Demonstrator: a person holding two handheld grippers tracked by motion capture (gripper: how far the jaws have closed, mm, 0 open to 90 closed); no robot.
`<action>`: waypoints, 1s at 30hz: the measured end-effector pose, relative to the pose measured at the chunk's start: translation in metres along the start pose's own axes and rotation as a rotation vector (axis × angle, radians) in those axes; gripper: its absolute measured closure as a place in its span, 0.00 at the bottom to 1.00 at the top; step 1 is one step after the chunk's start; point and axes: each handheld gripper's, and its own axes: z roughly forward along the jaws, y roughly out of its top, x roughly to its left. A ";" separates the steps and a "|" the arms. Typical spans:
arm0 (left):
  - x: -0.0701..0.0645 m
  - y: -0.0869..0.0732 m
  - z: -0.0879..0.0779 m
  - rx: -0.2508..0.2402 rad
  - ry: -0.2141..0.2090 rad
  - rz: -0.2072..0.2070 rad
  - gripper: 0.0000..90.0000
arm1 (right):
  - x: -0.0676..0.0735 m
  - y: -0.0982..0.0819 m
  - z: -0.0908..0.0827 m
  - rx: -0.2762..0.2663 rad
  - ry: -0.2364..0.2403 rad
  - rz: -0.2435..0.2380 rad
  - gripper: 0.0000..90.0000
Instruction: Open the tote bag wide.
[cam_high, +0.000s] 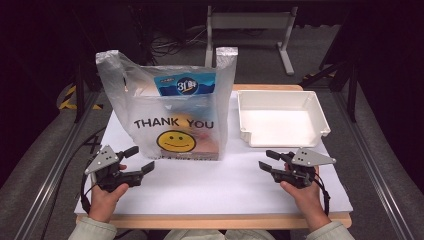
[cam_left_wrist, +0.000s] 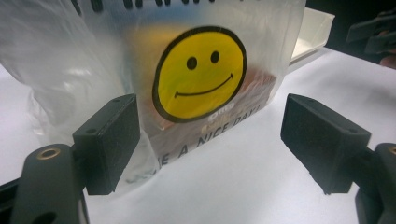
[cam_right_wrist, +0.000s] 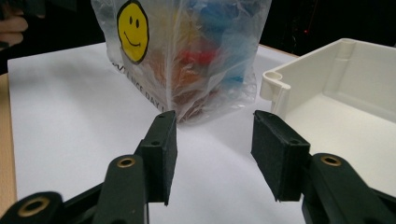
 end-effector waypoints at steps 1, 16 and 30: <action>0.001 0.002 -0.002 -0.002 0.005 0.008 0.22 | 0.000 -0.001 0.001 0.008 0.003 -0.005 0.57; 0.015 0.035 -0.031 -0.074 0.075 -0.022 0.19 | 0.004 0.000 0.006 0.025 -0.007 -0.016 0.54; 0.044 0.071 -0.022 -0.094 0.116 -0.021 0.17 | 0.009 0.001 0.011 0.049 0.003 -0.045 0.53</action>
